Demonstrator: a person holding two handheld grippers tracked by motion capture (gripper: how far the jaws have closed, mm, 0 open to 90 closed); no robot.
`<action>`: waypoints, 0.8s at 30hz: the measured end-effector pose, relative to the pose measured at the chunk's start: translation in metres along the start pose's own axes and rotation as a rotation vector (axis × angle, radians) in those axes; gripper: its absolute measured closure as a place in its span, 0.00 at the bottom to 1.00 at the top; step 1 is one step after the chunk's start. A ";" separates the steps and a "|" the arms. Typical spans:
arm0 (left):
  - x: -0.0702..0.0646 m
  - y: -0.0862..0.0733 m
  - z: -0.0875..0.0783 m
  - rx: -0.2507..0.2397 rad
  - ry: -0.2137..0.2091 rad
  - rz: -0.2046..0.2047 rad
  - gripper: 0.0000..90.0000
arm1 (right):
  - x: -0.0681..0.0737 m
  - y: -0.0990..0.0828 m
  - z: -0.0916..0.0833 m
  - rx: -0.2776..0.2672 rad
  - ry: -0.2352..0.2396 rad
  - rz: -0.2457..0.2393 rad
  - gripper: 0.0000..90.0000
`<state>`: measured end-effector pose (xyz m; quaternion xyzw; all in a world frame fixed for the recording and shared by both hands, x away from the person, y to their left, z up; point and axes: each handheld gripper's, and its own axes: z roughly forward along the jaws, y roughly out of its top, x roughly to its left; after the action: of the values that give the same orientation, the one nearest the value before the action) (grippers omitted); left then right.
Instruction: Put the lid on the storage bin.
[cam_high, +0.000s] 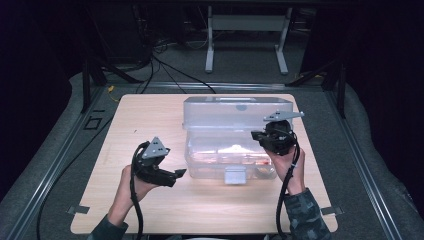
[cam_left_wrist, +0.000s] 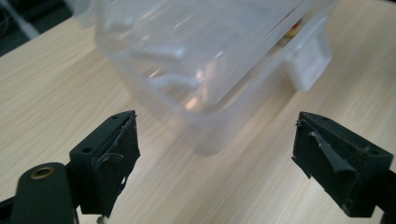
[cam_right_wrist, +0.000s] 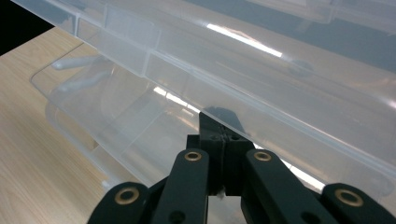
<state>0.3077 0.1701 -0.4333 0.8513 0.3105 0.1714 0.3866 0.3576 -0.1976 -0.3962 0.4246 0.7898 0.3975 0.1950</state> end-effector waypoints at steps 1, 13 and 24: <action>0.003 -0.005 -0.001 0.005 0.006 -0.021 0.12 | 0.000 0.000 0.000 -0.002 0.000 0.001 1.00; 0.032 -0.064 0.012 0.150 0.068 -0.126 0.00 | 0.003 -0.005 0.000 0.011 -0.012 0.002 1.00; 0.048 -0.093 0.013 0.173 0.082 -0.202 0.00 | 0.007 -0.023 -0.001 0.031 0.002 0.029 0.98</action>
<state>0.3139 0.2418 -0.5101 0.8381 0.4239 0.1388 0.3141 0.3414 -0.2000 -0.4132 0.4387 0.7898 0.3883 0.1818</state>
